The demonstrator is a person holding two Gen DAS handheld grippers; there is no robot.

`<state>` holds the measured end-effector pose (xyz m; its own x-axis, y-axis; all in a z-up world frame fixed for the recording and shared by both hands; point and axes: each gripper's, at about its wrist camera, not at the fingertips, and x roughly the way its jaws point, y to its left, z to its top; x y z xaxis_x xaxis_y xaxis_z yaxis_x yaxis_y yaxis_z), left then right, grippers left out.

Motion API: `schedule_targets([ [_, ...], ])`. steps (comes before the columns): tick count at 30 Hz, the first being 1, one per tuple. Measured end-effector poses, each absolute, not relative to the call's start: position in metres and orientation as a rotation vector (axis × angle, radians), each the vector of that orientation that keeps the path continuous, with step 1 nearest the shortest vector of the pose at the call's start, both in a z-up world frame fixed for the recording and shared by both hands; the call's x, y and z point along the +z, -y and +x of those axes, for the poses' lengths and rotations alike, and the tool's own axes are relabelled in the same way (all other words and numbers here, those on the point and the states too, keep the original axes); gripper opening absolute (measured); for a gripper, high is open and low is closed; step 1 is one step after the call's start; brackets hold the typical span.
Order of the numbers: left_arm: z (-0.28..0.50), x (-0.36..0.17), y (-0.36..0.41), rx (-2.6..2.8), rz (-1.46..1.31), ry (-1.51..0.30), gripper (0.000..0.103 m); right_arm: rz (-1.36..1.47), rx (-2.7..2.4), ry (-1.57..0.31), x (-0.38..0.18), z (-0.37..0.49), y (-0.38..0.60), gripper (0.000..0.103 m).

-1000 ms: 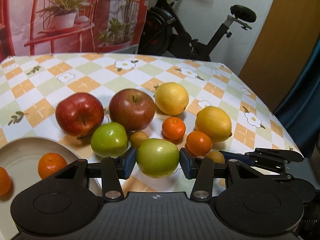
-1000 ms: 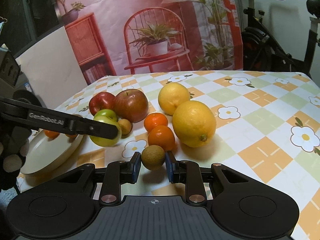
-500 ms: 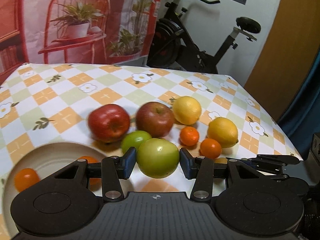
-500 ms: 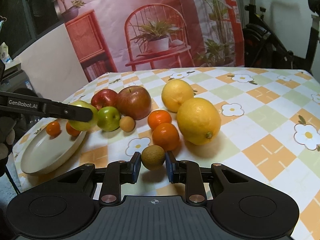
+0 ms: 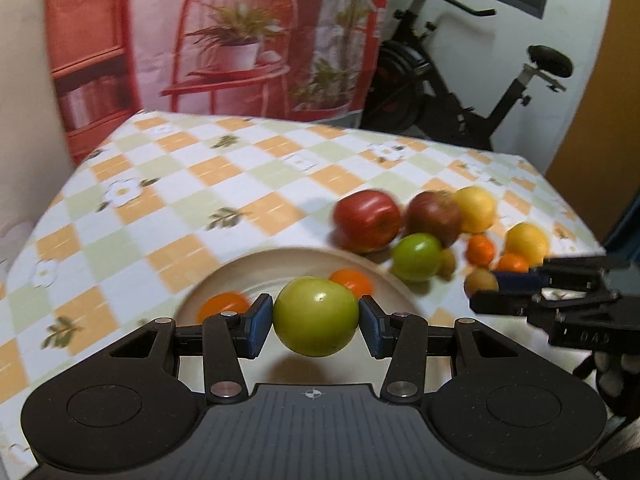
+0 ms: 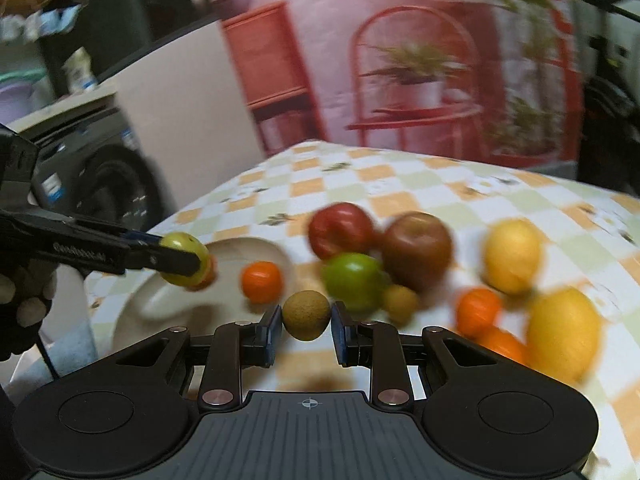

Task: Organize fruits
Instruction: 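Carry the green tomato over the plate with the left tool while the right tool carries the kiwi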

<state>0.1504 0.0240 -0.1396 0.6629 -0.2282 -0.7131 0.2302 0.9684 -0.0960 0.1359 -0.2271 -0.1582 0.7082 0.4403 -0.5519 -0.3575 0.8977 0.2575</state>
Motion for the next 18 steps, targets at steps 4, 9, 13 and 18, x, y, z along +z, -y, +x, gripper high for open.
schedule_targets([
  [4, 0.148, -0.144, -0.041, -0.227, 0.007, -0.832, 0.050, 0.086, 0.512, -0.659, -0.153, 0.155, 0.196, 0.024],
  [9, 0.146, -0.148, -0.053, -0.199, 0.011, -0.850, 0.050, 0.038, 0.569, -0.685, -0.154, 0.165, 0.169, 0.024],
  [13, 0.147, -0.152, -0.056, -0.176, 0.012, -0.858, 0.050, 0.032, 0.586, -0.706, -0.160, 0.168, 0.158, 0.024],
  [18, 0.147, -0.156, -0.063, -0.158, 0.003, -0.873, 0.050, 0.022, 0.608, -0.737, -0.166, 0.168, 0.151, 0.024],
])
